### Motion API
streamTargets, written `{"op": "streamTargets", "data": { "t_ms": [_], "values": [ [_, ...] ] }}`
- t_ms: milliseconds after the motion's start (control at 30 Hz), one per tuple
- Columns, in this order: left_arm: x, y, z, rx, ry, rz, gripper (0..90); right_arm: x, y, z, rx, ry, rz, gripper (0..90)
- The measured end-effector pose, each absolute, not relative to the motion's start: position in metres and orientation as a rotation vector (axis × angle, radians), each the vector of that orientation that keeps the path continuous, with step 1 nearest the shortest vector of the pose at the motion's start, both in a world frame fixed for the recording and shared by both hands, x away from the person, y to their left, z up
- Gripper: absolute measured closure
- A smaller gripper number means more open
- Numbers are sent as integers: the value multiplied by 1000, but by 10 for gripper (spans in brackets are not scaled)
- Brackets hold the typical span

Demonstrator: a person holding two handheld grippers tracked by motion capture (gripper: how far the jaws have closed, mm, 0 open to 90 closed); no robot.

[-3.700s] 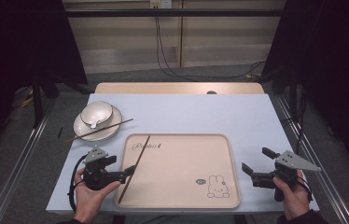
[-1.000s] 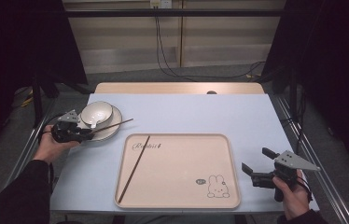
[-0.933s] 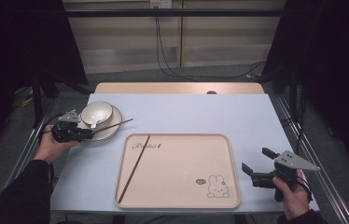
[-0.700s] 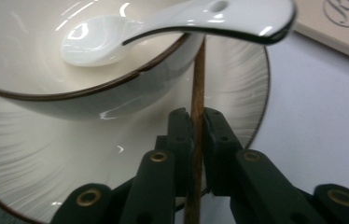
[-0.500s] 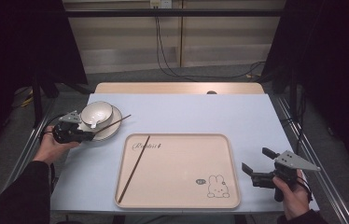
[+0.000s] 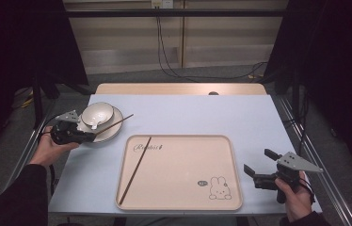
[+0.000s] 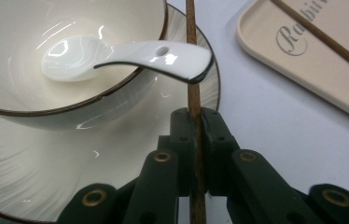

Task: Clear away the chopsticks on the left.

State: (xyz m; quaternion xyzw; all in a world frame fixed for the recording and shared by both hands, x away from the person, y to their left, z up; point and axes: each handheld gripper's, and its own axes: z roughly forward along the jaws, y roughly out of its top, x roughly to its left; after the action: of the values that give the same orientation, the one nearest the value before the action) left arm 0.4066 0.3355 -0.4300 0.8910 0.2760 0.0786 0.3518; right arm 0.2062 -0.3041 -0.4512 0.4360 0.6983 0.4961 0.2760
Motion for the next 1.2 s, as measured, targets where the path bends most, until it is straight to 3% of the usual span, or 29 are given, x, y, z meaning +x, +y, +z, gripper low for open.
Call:
{"op": "streamTargets", "data": {
  "t_ms": [533,1200],
  "values": [
    [374,343,-417,2178,819,162,848,206,-304,-451,1167,1867,1335,18],
    [321,327,-407,2057,929,237,847,207,-303,-451,1167,1864,1338,18]
  ]
}}
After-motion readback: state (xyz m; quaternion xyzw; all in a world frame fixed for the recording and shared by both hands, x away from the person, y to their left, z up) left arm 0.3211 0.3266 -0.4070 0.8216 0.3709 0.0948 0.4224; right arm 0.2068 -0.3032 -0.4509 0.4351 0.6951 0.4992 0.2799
